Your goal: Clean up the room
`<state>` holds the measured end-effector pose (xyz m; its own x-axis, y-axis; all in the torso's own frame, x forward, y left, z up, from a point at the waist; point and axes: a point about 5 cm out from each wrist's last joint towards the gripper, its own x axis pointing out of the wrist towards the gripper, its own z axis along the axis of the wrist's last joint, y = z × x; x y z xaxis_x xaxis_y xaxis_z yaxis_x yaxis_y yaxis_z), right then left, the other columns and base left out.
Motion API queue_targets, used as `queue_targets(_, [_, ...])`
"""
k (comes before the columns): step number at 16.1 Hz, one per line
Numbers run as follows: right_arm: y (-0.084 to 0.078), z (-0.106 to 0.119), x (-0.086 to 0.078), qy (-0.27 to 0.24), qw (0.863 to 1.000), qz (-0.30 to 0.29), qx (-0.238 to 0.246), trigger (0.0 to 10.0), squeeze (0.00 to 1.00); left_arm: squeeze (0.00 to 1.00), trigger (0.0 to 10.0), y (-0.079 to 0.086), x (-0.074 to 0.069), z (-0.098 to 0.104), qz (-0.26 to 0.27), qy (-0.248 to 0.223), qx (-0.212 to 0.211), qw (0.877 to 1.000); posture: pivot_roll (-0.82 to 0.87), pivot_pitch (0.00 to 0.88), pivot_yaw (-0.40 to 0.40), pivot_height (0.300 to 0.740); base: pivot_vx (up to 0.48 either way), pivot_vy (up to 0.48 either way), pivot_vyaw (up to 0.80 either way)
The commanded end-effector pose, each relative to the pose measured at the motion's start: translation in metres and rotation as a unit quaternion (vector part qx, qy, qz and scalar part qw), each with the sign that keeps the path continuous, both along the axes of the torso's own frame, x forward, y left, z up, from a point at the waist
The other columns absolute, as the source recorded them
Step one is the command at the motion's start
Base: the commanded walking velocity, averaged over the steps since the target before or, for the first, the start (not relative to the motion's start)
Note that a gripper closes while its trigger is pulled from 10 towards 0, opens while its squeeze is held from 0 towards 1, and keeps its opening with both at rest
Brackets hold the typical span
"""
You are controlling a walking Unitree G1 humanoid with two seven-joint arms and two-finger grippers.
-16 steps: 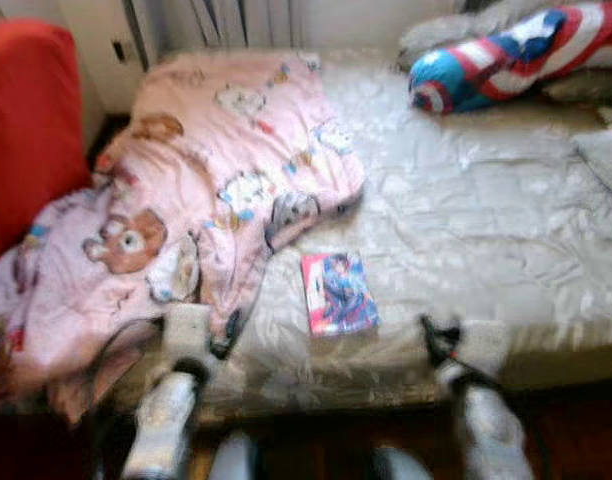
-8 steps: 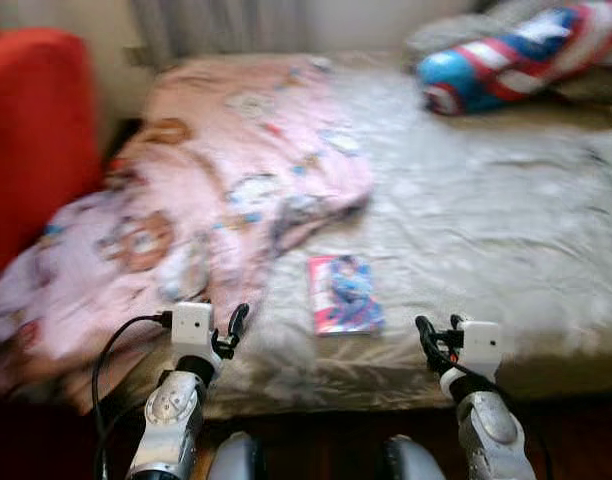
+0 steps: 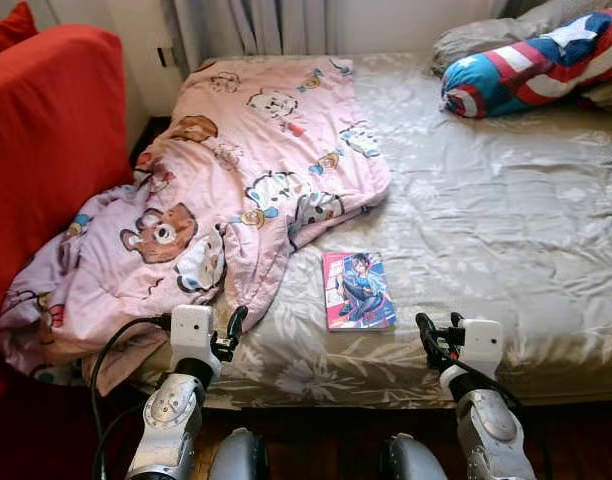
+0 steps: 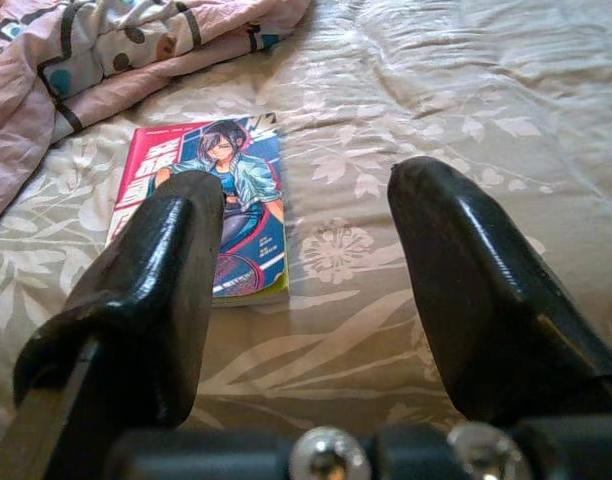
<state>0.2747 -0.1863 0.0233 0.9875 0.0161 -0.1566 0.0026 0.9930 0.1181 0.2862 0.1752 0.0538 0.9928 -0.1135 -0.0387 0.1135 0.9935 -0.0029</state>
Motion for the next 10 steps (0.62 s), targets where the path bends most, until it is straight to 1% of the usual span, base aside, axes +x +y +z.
queue_targets(1, [0.0005, -0.0014, -0.0015, 0.002, 1.0, -0.002, 0.005, 10.0, 0.0, 0.0, 10.0, 0.0012, -0.0005, -0.0017, -0.001, 0.008, 0.003, 1.0, -0.02, 0.111, 0.012, 0.634, 0.0, 0.0, 0.0])
queue_targets(6, [0.0014, -0.002, -0.002, 0.004, 1.0, 0.006, -0.009, 10.0, 0.0, 0.0, 10.0, 0.0011, -0.0004, -0.0015, -0.001, 0.008, 0.004, 1.0, -0.01, 0.119, 0.009, 0.634, 0.0, 0.0, 0.0])
queue_targets(8, [0.0015, -0.002, -0.0023, 0.004, 1.0, 0.005, -0.009, 10.0, 0.0, 0.0, 10.0, 0.001, -0.0009, -0.0018, 0.0, 0.008, 0.004, 1.0, -0.01, 0.12, 0.008, 0.634, 0.0, 0.0, 0.42])
queue_targets(10, [0.0017, -0.002, -0.0025, 0.003, 1.0, 0.002, -0.002, 10.0, 0.0, 0.0, 10.0, 0.0007, -0.0013, -0.002, 0.0, 0.008, 0.004, 1.0, -0.01, 0.121, 0.008, 0.634, 0.0, 0.0, 0.0])
